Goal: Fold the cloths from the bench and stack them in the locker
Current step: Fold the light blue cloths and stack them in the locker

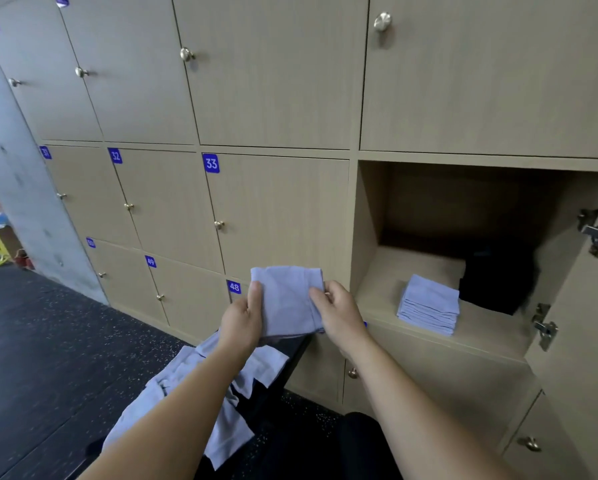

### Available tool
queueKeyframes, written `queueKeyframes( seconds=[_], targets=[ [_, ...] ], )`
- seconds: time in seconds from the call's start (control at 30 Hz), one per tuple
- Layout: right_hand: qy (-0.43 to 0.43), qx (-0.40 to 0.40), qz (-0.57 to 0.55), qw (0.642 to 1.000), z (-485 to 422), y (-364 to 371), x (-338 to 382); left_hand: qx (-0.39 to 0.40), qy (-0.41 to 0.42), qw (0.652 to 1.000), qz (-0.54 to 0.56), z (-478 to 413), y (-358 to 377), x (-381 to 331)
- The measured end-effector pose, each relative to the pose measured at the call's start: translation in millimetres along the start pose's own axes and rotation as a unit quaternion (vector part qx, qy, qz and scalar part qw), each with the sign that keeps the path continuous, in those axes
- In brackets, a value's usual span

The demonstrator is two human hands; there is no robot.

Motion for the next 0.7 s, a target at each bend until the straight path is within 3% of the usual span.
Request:
queueKeyframes(
  seconds=[0.17,0.33,0.53,0.7],
  targets=[
    [-0.025,-0.088,0.095,0.991,13,-22,4,-0.024,0.046,0.997,-0.064,7,21,-15],
    [-0.009,-0.167,0.173,0.971,33,-52,-5,-0.032,0.030,0.989,-0.140,6,49,-17],
    [0.054,-0.221,0.214,0.950,51,-115,-26,0.093,0.046,0.994,-0.040,-6,110,-24],
    [0.125,-0.243,0.215,0.937,63,-170,-54,0.250,-0.006,0.963,0.103,-19,175,-17]
  ],
)
Point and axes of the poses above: each hand's wrist, its own z-axis away from the middle knuckle, its own y-axis out of the palm, x = y × z, the point moved 7 cm from there along -z, towards the middle knuckle, and after that the axes turned 14 degrees about x, right-handed, at the moved point
